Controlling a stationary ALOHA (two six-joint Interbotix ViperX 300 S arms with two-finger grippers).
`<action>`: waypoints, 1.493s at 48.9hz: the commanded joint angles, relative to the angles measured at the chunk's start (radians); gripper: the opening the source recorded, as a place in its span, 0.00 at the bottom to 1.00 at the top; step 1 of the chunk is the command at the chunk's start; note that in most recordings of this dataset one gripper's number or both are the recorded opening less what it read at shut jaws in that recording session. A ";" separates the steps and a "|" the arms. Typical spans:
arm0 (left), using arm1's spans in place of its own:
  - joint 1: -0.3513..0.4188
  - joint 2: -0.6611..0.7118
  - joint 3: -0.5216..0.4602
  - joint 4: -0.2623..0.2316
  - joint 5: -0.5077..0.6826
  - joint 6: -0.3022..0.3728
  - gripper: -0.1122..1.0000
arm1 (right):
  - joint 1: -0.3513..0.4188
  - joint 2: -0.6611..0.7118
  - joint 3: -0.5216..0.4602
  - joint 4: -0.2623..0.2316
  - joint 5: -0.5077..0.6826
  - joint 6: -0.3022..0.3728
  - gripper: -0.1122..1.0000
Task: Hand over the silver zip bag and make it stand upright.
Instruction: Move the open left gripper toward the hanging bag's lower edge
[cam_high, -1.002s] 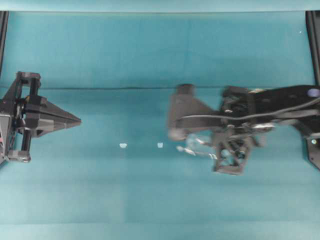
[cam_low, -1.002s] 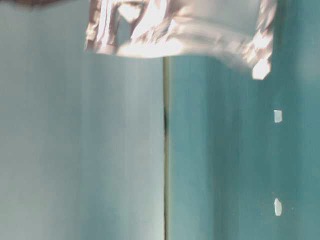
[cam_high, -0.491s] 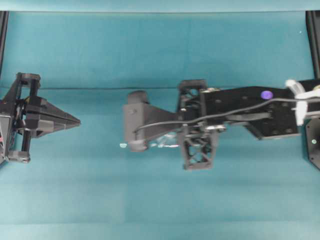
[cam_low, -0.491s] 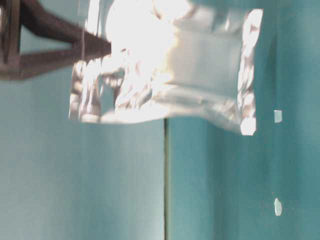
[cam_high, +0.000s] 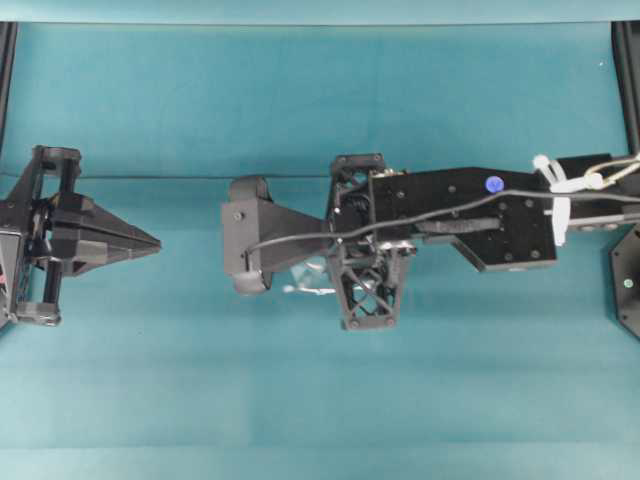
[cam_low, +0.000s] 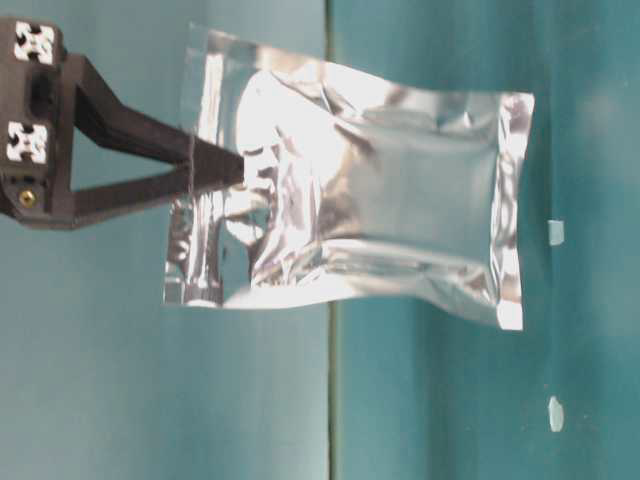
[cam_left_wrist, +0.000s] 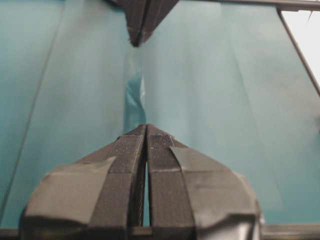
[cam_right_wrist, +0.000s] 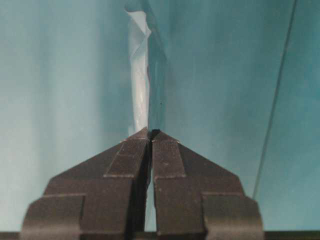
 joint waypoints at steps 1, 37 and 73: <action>-0.002 0.005 -0.008 0.003 -0.005 0.000 0.10 | -0.002 -0.005 -0.018 -0.003 -0.009 -0.017 0.12; 0.017 0.017 -0.005 0.003 -0.003 -0.052 0.10 | -0.012 0.034 -0.025 -0.003 -0.018 -0.064 0.12; -0.002 0.345 0.012 0.003 -0.284 -0.158 0.92 | -0.020 0.046 -0.018 -0.003 -0.037 -0.052 0.12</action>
